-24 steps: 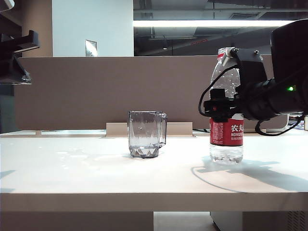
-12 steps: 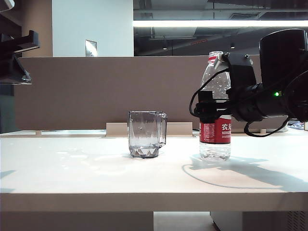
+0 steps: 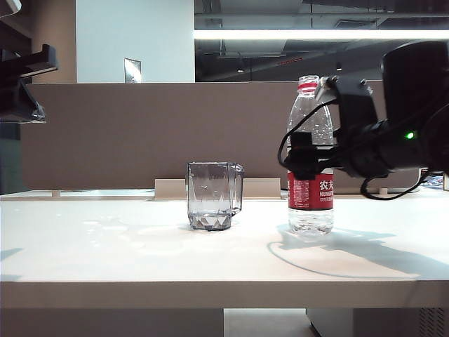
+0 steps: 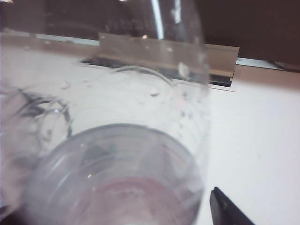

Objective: Pick up the mineral water bottle on the table and pour a little water into the mug.

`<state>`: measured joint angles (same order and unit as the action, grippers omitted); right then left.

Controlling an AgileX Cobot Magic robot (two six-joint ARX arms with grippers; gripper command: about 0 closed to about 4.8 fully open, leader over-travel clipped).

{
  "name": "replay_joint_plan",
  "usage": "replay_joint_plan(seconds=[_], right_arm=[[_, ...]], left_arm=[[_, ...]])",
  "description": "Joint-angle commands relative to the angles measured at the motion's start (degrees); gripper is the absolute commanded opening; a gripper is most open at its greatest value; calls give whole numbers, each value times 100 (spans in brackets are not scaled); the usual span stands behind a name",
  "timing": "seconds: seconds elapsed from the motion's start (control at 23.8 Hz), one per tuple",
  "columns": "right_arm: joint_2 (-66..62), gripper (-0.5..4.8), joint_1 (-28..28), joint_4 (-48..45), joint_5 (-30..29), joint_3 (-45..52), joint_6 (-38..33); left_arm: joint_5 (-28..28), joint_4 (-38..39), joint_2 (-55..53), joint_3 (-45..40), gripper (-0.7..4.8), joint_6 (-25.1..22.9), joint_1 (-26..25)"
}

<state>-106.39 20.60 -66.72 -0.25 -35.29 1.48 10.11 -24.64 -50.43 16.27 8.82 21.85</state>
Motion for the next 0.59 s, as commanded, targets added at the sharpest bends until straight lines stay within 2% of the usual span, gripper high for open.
replay_joint_plan(seconds=[0.04, 0.38, 0.42, 0.46, 0.5, 0.59], right_arm=[[365, 479, 15, -24, -7, 264, -28], [1827, 479, 166, 297, -98, 1270, -151], [2229, 382, 192, 433, -98, 1471, -149], [2435, 307, 197, 516, -98, 1567, -151], [2872, 171, 197, 815, -98, 1740, -151], [3429, 79, 197, 1504, -98, 1836, -149]], left_arm=[[17, -63, 11, 4, -2, 0, -2], [17, -70, 11, 4, -2, 0, -2], [15, -72, 11, 4, -2, 0, 0], [17, -72, 11, 4, -2, 0, 0], [17, -72, 11, 4, -2, 0, -2], [17, -68, 11, 4, -2, 0, 0]])
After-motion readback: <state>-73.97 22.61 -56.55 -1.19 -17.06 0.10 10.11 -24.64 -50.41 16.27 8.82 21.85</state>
